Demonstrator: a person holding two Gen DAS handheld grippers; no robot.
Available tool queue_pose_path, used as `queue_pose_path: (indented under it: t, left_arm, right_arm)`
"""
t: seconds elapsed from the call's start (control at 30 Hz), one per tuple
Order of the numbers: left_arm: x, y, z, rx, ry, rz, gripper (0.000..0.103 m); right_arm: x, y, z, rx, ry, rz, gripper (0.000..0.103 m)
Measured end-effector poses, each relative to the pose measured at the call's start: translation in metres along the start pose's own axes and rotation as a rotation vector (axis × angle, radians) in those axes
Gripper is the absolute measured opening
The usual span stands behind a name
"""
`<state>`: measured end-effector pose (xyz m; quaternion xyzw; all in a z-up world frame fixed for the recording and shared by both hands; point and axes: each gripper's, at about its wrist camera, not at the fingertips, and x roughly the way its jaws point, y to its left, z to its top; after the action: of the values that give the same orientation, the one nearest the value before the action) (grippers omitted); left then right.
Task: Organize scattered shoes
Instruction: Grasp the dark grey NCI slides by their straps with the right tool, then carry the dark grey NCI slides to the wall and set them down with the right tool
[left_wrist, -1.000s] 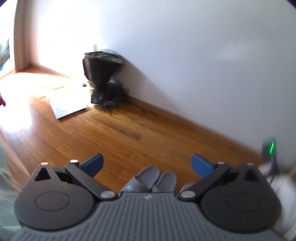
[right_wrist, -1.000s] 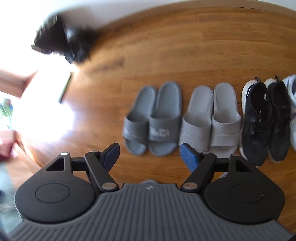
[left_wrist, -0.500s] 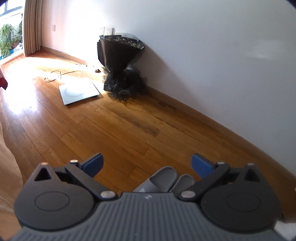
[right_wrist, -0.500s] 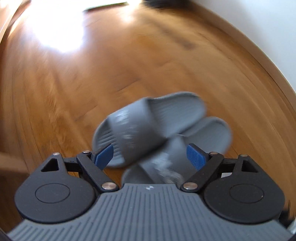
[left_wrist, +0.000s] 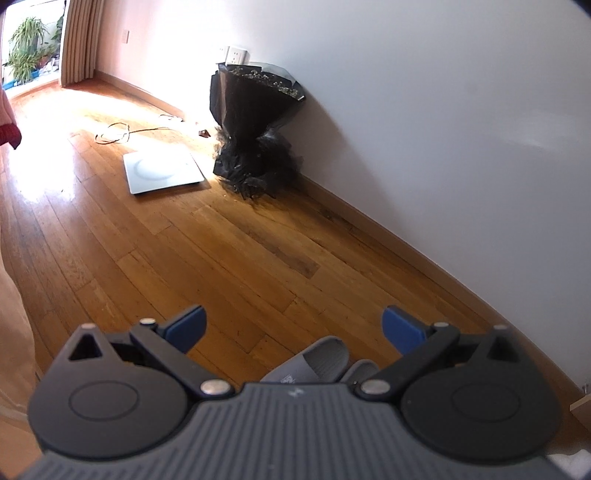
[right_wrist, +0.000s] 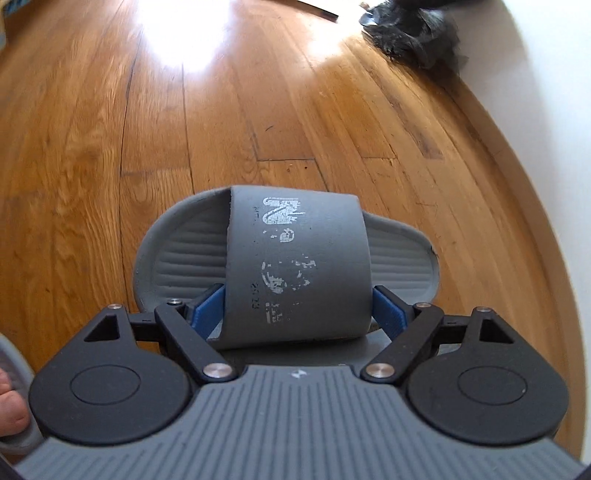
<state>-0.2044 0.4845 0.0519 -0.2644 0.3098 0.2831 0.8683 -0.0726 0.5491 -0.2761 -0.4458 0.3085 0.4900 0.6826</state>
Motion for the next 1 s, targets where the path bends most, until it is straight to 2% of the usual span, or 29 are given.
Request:
queue_pose_path:
  t: [0.13, 0.27, 0.37, 0.47, 0.57, 0.6, 0.67, 0.73, 0.8, 0.9, 1.0]
  left_arm:
    - [0.000, -0.001, 0.000, 0.001, 0.007, -0.023, 0.103]
    - [0.001, -0.002, 0.000, 0.007, 0.015, -0.044, 0.103]
    - [0.001, -0.003, -0.001, 0.016, 0.022, -0.059, 0.103]
    - [0.000, -0.002, -0.001, 0.011, 0.017, -0.066, 0.103]
    - [0.000, 0.000, -0.002, 0.001, 0.017, -0.066, 0.103]
    - [0.000, 0.000, -0.002, 0.002, 0.021, -0.066, 0.103]
    - [0.002, -0.001, -0.003, 0.007, 0.031, -0.067, 0.103]
    - [0.004, -0.001, -0.004, 0.011, 0.039, -0.069, 0.103]
    - [0.004, -0.002, -0.005, 0.012, 0.043, -0.073, 0.103]
    - [0.005, -0.002, -0.006, 0.011, 0.045, -0.071, 0.103]
    - [0.006, -0.002, -0.008, 0.011, 0.056, -0.073, 0.103]
  right_arm:
    - [-0.001, -0.009, -0.005, 0.035, -0.004, -0.042, 0.091]
    - [-0.012, -0.012, -0.010, 0.072, -0.042, 0.013, 0.095]
    - [-0.022, -0.020, -0.018, 0.164, -0.066, 0.002, 0.101]
    - [-0.017, -0.025, -0.031, 0.224, 0.009, 0.029, 0.101]
    - [-0.006, -0.018, -0.045, 0.145, 0.055, 0.033, 0.100]
    - [-0.004, -0.014, -0.048, 0.100, 0.049, 0.020, 0.097]
    - [0.005, 0.003, -0.056, -0.120, 0.052, -0.032, 0.082]
    - [0.005, 0.008, -0.060, -0.213, 0.021, -0.029, 0.081]
    - [0.001, 0.011, -0.062, -0.251, -0.008, 0.006, 0.081]
    - [-0.002, 0.020, -0.065, -0.322, -0.049, 0.006, 0.081]
    - [-0.003, 0.016, -0.062, -0.299, -0.051, 0.028, 0.081]
